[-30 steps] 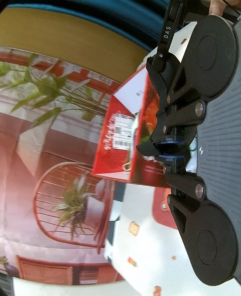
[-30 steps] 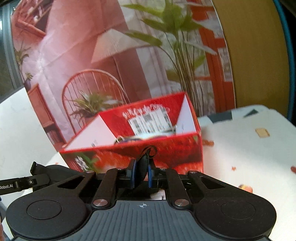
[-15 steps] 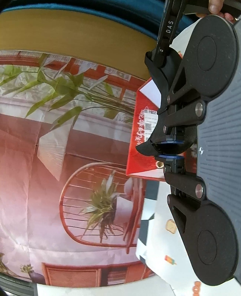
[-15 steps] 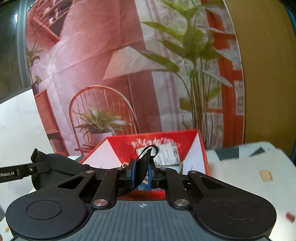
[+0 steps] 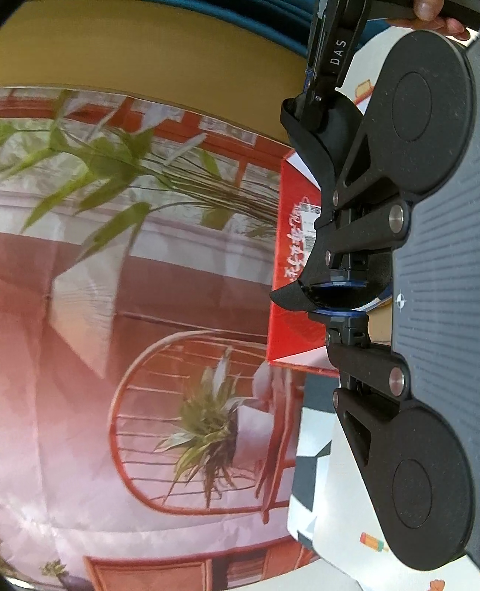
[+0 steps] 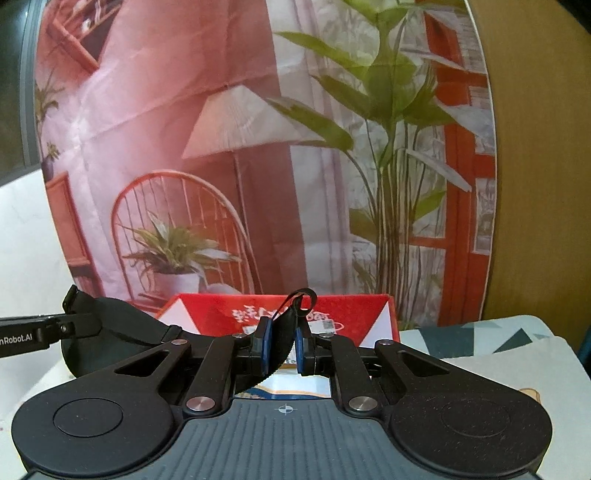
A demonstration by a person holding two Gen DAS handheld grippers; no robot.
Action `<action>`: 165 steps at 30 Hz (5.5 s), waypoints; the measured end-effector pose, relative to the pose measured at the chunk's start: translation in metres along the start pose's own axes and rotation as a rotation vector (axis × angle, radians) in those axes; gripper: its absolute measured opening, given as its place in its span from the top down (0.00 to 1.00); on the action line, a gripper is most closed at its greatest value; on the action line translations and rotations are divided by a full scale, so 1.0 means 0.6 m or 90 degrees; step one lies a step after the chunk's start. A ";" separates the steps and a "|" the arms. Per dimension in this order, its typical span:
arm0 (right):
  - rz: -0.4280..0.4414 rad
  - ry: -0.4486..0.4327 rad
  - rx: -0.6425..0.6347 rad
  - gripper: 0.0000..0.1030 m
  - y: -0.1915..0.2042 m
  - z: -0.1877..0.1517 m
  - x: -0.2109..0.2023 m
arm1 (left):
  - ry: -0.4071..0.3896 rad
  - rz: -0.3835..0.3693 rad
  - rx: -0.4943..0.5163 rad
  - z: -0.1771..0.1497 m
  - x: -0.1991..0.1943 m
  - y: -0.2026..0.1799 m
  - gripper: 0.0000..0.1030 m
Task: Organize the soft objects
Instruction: 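Lower the black fabric into the red box and open both grippers, then move both grippers down to the green tasselled pouch, then close both grippers on the green pouch and lift it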
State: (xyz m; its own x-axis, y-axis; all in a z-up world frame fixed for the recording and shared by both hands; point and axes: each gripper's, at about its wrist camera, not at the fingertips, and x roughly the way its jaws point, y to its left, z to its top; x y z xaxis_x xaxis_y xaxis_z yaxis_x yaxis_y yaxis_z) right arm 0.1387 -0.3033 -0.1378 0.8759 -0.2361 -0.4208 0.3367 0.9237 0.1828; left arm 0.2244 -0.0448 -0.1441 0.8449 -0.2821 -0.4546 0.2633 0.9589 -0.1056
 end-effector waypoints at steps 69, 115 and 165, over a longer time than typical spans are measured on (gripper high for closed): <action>-0.006 0.077 0.028 0.00 0.049 -0.224 -0.152 | 0.094 0.020 0.013 -0.184 -0.170 0.024 0.00; 0.100 0.137 -0.187 0.32 0.165 -0.354 -0.140 | 0.200 -0.202 -0.074 -0.281 -0.124 0.010 0.61; 0.090 -0.003 -0.241 0.48 0.138 0.015 0.084 | 0.040 -0.175 -0.045 0.038 0.056 -0.016 0.65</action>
State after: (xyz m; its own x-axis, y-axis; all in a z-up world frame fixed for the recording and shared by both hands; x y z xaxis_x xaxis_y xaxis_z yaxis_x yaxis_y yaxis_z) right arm 0.2138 -0.2416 -0.1362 0.9062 -0.0989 -0.4112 0.0620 0.9928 -0.1021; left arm 0.2611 -0.0641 -0.1385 0.7152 -0.5311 -0.4545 0.4429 0.8473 -0.2932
